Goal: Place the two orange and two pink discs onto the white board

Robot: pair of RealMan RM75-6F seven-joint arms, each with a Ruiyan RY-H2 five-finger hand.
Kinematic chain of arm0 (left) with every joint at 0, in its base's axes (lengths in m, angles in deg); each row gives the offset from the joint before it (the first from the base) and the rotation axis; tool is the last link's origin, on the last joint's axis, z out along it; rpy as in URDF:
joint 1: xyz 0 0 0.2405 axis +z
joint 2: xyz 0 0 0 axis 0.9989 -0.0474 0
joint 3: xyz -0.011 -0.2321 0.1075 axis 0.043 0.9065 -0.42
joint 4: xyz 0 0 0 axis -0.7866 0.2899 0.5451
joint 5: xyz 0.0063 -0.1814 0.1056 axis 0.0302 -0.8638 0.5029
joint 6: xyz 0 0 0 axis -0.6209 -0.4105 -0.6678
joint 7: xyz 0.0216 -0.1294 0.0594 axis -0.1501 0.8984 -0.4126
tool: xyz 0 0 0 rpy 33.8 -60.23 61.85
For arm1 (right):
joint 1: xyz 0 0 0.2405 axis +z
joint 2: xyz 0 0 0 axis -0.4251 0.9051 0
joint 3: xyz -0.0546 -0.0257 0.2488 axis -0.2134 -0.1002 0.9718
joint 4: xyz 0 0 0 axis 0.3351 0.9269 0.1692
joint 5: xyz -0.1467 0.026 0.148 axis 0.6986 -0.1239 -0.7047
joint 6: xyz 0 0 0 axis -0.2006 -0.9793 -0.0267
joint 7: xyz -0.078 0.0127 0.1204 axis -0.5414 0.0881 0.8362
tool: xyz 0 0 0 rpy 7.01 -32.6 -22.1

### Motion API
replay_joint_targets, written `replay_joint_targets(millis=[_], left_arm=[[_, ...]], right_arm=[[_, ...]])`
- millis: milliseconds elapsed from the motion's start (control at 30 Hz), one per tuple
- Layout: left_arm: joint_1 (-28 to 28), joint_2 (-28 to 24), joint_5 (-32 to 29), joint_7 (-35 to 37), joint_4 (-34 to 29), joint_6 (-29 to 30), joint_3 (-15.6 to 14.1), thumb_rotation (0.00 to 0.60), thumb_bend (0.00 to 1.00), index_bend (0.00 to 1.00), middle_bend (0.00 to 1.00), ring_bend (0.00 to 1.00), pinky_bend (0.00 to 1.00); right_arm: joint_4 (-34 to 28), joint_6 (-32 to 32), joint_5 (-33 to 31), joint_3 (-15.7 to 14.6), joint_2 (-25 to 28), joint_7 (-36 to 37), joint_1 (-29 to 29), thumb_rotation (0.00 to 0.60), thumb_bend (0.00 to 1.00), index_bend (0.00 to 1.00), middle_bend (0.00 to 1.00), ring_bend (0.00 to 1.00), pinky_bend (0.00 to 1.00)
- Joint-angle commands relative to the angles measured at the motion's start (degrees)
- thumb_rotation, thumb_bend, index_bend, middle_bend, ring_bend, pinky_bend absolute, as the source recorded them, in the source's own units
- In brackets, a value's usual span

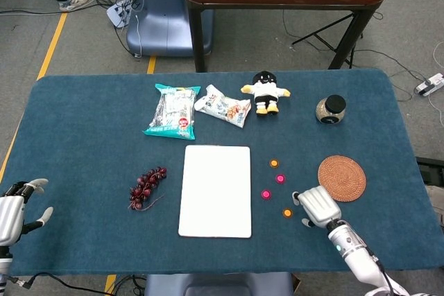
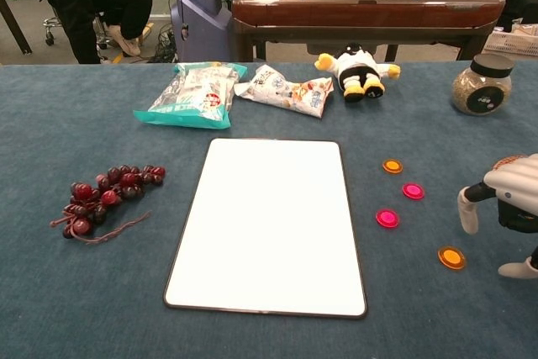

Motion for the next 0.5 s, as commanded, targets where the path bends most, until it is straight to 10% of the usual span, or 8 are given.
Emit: replay_joint_targets(millis=[33, 500], left_arm=[[0.0, -0.01, -0.01, 0.02, -0.02, -0.03, -0.02, 0.6, 0.27, 0.36, 0.43, 0.29, 0.47], [0.01, -0.25, -0.04, 0.44, -0.07, -0.09, -0.01, 0.6, 0.27, 0.36, 0.43, 0.29, 0.47]], right_arm=[[0.22, 0.4, -0.46, -0.09, -0.56, -0.52, 0.43, 0.6, 0.08, 0.46, 1.0, 1.0, 1.0], [-0.74, 1.33, -2.66, -0.22, -2.21, -3.08, 2.43, 0.6, 0.12, 0.46, 1.0, 1.0, 1.0]])
